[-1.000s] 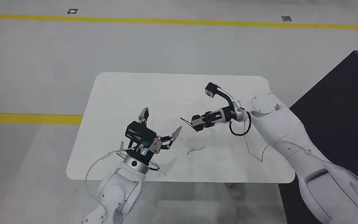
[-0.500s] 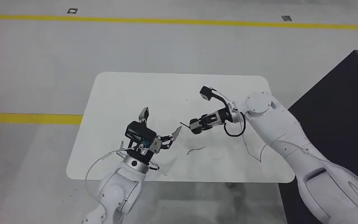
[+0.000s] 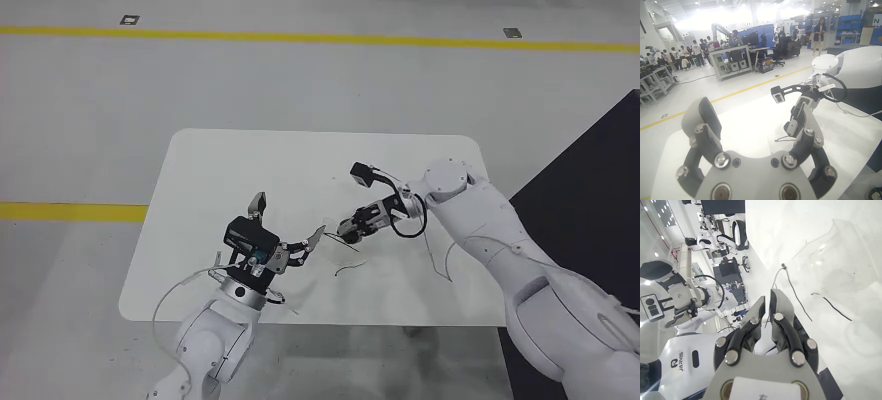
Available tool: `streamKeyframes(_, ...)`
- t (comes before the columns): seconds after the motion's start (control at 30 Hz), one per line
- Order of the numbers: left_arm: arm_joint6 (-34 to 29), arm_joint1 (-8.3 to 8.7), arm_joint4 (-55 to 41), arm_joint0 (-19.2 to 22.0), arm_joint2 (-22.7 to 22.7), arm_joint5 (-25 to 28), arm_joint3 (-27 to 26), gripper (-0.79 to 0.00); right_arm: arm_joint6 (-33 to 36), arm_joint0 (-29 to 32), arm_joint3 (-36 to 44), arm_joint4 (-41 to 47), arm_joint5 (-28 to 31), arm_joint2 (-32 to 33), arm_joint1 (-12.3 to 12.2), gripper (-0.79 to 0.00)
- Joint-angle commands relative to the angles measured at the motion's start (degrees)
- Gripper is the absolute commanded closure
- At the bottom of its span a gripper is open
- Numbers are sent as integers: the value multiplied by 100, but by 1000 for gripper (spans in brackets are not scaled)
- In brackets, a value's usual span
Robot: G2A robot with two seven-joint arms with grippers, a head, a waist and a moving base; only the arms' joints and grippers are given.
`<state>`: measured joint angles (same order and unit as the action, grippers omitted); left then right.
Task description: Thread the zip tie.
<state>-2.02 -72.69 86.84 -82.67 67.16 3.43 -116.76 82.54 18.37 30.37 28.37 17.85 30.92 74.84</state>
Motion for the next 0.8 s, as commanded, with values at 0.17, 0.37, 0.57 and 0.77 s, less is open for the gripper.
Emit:
streamKeyframes(0.17,0,0,0,0,0,0,0,-785,8,-137,-269,99,381,83,151,-785)
streamKeyframes(0.37,0,0,0,0,0,0,0,-785,-1165,-267,-82,-828,900,187,-45,-785)
streamKeyframes(0.57,0,0,0,0,0,0,0,-785,-2418,252,931,-1459,948,664,-509,-785)
streamKeyframes(0.77,0,0,0,0,0,0,0,-785,-2228,479,1598,-1643,825,781,-661,-785)
